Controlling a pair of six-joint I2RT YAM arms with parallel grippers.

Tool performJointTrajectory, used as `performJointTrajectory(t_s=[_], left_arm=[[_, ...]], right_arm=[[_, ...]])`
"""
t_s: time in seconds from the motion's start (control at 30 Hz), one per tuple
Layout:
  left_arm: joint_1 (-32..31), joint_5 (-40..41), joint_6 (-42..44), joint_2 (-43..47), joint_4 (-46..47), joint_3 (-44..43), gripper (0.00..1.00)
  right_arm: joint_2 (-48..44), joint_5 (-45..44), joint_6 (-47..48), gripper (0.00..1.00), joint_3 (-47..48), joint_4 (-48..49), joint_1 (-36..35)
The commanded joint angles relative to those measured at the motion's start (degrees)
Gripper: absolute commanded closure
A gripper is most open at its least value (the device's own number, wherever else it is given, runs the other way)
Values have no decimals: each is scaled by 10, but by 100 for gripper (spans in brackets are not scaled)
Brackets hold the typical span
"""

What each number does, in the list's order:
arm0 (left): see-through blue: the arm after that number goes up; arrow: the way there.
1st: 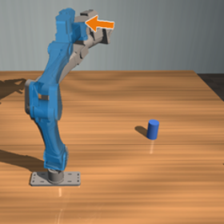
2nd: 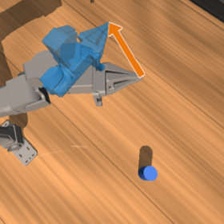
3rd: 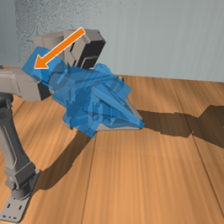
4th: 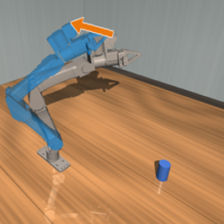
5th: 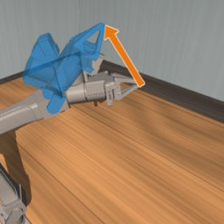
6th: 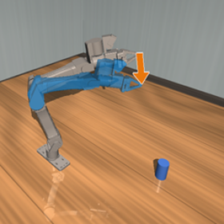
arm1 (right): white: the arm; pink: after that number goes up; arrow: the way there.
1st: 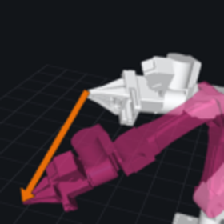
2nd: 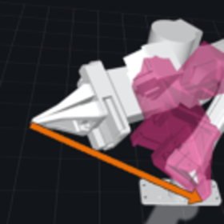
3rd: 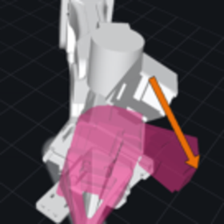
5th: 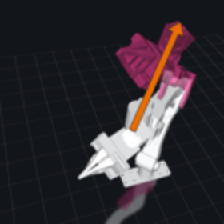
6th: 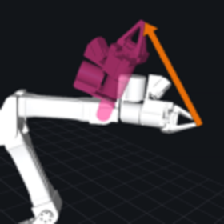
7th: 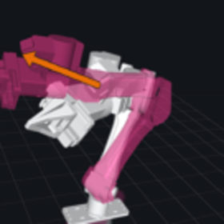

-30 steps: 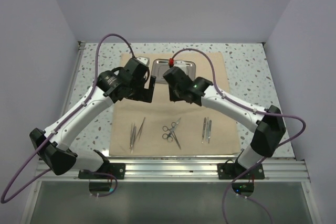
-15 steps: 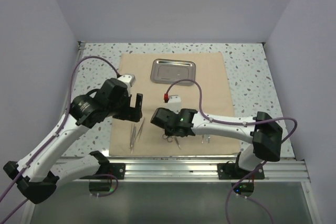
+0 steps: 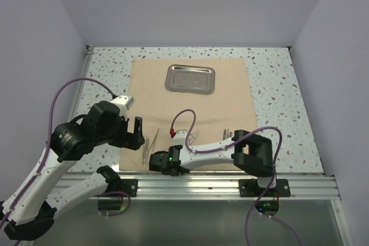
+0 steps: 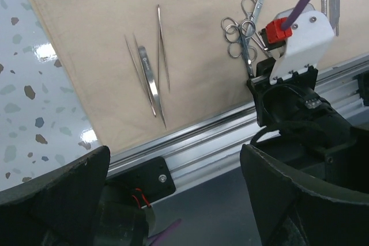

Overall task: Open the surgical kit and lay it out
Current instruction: Place the medical item in the surgical kit, then reset both arms

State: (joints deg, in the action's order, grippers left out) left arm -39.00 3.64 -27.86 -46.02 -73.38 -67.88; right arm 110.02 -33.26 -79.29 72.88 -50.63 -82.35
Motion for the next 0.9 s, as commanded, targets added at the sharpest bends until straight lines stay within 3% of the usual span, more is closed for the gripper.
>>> performJointTrajectory(t_s=[0.0,0.03,0.07,0.13,0.17,0.27,0.47,0.6,0.73,0.87], left_arm=[[3,-34,8,27,-22,-1,0],[3,-33,9,30,-22,1,0],[3,-34,9,32,-22,3,0],[3,-48,8,34,-21,4,0],[3,-48,8,35,-22,3,0],[3,-43,10,31,-20,1,0],[2,-42,16,15,-3,-19,0],[3,-38,20,-9,14,-42,0],[3,-39,27,-23,23,-55,0],[3,-20,39,-25,18,-64,0]], right_arm=[[28,-23,-85,100,37,-60,-5],[21,-23,-89,100,38,-66,-5],[15,-24,-90,78,38,-75,-5],[-2,-31,-97,50,40,-93,-9],[-26,-39,-104,30,45,-122,-14],[-70,-68,-126,15,69,-197,-23],[-114,-137,-149,13,215,-385,-65],[-147,-177,-62,13,308,-406,-125],[-207,-208,-64,8,322,-407,-188],[-280,-223,-104,6,265,-406,-216]])
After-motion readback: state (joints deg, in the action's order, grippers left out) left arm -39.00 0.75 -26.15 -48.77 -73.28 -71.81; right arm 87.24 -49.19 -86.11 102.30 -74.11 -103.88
